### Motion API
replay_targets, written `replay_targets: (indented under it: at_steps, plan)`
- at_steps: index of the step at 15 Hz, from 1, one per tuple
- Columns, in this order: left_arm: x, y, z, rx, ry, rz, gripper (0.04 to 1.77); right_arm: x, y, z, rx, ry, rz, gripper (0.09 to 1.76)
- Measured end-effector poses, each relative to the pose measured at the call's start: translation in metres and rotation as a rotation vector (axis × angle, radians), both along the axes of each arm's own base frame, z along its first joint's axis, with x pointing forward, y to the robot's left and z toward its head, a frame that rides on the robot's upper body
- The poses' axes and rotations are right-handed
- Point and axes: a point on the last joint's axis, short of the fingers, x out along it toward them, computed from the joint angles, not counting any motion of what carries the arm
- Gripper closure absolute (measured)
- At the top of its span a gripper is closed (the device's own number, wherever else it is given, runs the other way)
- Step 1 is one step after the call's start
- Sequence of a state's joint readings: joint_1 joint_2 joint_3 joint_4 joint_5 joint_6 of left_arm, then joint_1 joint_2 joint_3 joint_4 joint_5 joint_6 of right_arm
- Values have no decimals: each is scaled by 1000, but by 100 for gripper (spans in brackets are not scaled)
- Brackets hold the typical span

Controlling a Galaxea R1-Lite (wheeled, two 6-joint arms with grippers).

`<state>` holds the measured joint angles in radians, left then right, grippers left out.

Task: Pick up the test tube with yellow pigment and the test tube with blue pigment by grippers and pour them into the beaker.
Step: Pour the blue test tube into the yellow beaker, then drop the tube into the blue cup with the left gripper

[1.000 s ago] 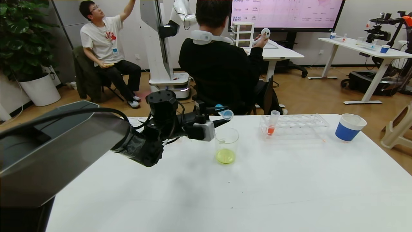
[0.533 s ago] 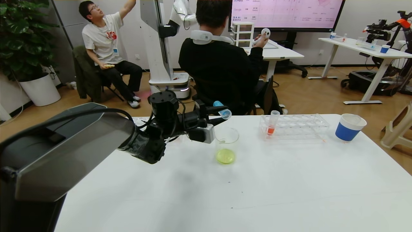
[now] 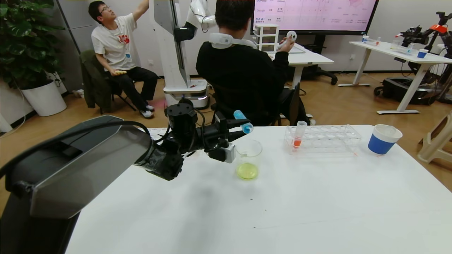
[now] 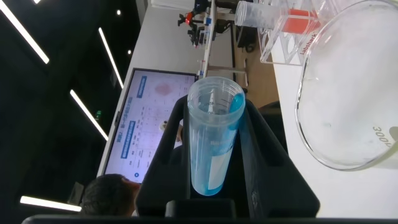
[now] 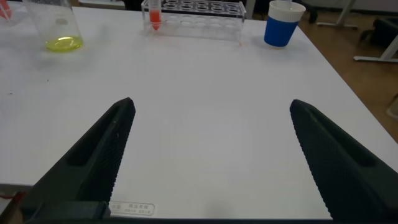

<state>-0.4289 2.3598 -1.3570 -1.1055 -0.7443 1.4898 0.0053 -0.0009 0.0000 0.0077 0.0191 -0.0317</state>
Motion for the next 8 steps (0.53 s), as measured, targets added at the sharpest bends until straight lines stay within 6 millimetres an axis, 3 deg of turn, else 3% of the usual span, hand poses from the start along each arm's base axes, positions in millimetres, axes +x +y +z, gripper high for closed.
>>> replay_targets:
  at_steps: [8]
  plan:
    - [4,6,-3,43,-99,8,131,0,0,0,0,0,0,11]
